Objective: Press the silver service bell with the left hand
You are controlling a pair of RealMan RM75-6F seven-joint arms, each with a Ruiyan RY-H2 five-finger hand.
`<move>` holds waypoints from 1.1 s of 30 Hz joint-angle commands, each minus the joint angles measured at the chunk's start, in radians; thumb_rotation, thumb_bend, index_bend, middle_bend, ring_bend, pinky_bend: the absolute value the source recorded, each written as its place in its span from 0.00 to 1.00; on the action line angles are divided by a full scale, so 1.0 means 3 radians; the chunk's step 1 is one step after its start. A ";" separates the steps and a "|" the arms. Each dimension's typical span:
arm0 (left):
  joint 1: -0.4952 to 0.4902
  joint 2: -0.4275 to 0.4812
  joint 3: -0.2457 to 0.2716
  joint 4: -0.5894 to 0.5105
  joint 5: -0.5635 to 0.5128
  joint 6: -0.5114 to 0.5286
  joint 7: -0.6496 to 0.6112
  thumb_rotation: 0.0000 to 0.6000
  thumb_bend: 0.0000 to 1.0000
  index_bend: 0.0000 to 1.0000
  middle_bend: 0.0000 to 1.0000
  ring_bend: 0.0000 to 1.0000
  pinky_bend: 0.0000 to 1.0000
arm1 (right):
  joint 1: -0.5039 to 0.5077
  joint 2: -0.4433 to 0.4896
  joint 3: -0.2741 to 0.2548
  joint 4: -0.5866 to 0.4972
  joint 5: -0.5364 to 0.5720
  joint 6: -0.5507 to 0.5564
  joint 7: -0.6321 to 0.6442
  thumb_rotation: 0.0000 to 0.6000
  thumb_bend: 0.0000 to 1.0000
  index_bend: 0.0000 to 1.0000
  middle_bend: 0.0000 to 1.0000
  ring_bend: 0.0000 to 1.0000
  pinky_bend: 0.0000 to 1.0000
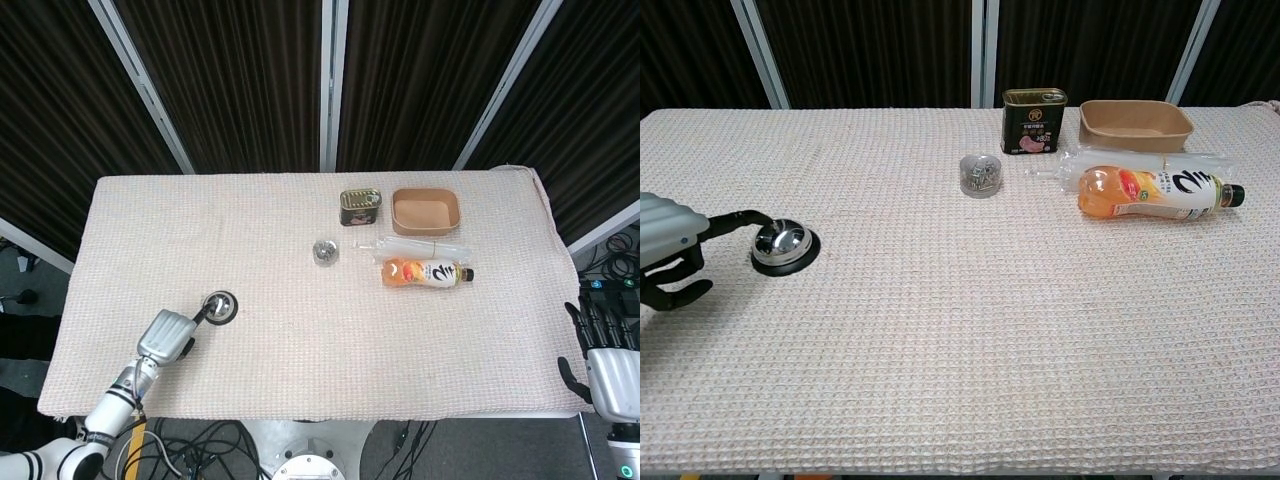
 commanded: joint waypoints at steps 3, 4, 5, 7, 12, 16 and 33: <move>0.0000 0.0000 -0.0013 -0.0010 0.0023 0.0056 -0.0014 1.00 0.47 0.07 0.88 0.87 0.88 | 0.0001 -0.0002 0.0006 0.0017 0.0009 0.0001 0.0019 1.00 0.30 0.00 0.00 0.00 0.00; -0.0002 0.0011 -0.0024 -0.0028 0.0041 0.0085 -0.0018 1.00 0.47 0.07 0.88 0.87 0.88 | 0.0003 -0.0002 0.0007 0.0018 0.0012 -0.0004 0.0022 1.00 0.30 0.00 0.00 0.00 0.00; -0.0003 0.0020 -0.0033 -0.0043 0.0055 0.0109 -0.0023 1.00 0.47 0.07 0.88 0.87 0.88 | 0.0005 -0.0003 0.0008 0.0019 0.0012 -0.0006 0.0025 1.00 0.30 0.00 0.00 0.00 0.00; -0.0003 0.0033 -0.0052 -0.0069 0.0079 0.0155 -0.0033 1.00 0.47 0.07 0.88 0.86 0.88 | 0.0007 -0.0006 0.0005 0.0021 0.0008 -0.0007 0.0027 1.00 0.30 0.00 0.00 0.00 0.00; -0.0015 0.0053 -0.0048 -0.0112 0.0089 0.0155 -0.0022 1.00 0.47 0.07 0.88 0.86 0.88 | 0.0006 -0.0011 0.0003 0.0024 0.0005 -0.0006 0.0026 1.00 0.30 0.00 0.00 0.00 0.00; -0.0027 0.0031 -0.0025 -0.0081 0.0027 0.0076 -0.0010 1.00 0.47 0.07 0.88 0.86 0.88 | 0.0005 -0.0015 0.0004 0.0028 0.0003 0.0001 0.0028 1.00 0.30 0.00 0.00 0.00 0.00; -0.0026 0.0064 -0.0035 -0.0132 0.0006 0.0125 -0.0001 1.00 0.47 0.07 0.88 0.86 0.87 | 0.0008 -0.0018 0.0003 0.0039 0.0000 0.0001 0.0036 1.00 0.30 0.00 0.00 0.00 0.00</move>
